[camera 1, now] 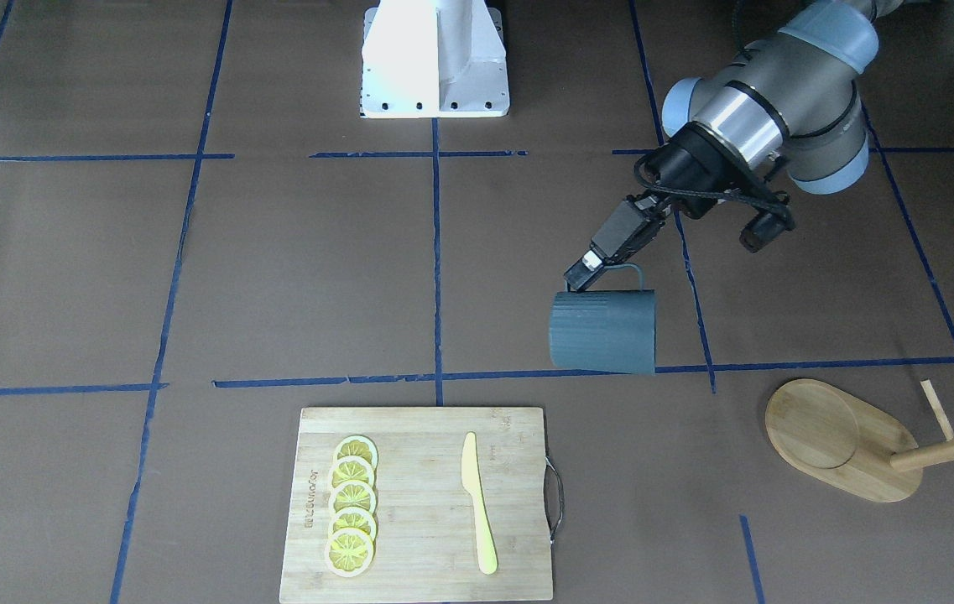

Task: Hang cup on storage rack
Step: 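Lift the mug with the left gripper toward the wooden mug tree, then slide the mug handle onto a peg of the mug tree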

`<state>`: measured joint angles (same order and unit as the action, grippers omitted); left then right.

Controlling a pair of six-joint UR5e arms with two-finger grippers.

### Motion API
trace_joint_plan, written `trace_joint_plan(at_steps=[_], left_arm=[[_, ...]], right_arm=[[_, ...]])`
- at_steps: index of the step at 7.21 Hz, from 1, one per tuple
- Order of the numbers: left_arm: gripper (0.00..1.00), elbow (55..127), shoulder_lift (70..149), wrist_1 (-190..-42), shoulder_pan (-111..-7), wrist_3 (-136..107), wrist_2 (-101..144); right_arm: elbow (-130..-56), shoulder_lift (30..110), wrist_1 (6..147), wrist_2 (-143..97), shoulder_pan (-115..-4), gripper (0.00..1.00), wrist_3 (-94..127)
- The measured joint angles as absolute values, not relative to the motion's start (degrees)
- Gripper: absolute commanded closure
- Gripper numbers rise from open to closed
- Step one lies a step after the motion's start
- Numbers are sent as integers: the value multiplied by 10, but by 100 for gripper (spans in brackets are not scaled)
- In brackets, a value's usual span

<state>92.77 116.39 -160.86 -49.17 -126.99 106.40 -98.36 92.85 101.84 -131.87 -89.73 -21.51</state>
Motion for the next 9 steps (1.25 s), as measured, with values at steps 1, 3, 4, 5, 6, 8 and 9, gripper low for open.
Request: trace_joint_plan(at_steps=[1,3,4,5,6,8,9], left_arm=[[100,920,1164,-1628,-513,-1351,1067],[100,884,1159,-1689,-559,-1483,1082],[100,852,1157,-1730,-589,-1526,1101],[100,813,1155,-1777,-620,-1562,1121],[100,777,1155,-1813,-647,-1587,1140],[100,726,1148,-1864,-682,-1622,1172],[100,705,1138,-1904,-689,-1644,1177]], right_arm=[[-983,930,1010,-1318,-897,0,-214],[-984,931,1005,-1318,-897,0,-214],[-984,931,1004,-1318,-898,0,-214],[-984,931,1004,-1318,-898,0,-214],[-984,931,1004,-1318,-898,0,-214],[-985,931,1004,-1318,-900,0,-214],[-986,930,1004,-1318,-901,0,-214]])
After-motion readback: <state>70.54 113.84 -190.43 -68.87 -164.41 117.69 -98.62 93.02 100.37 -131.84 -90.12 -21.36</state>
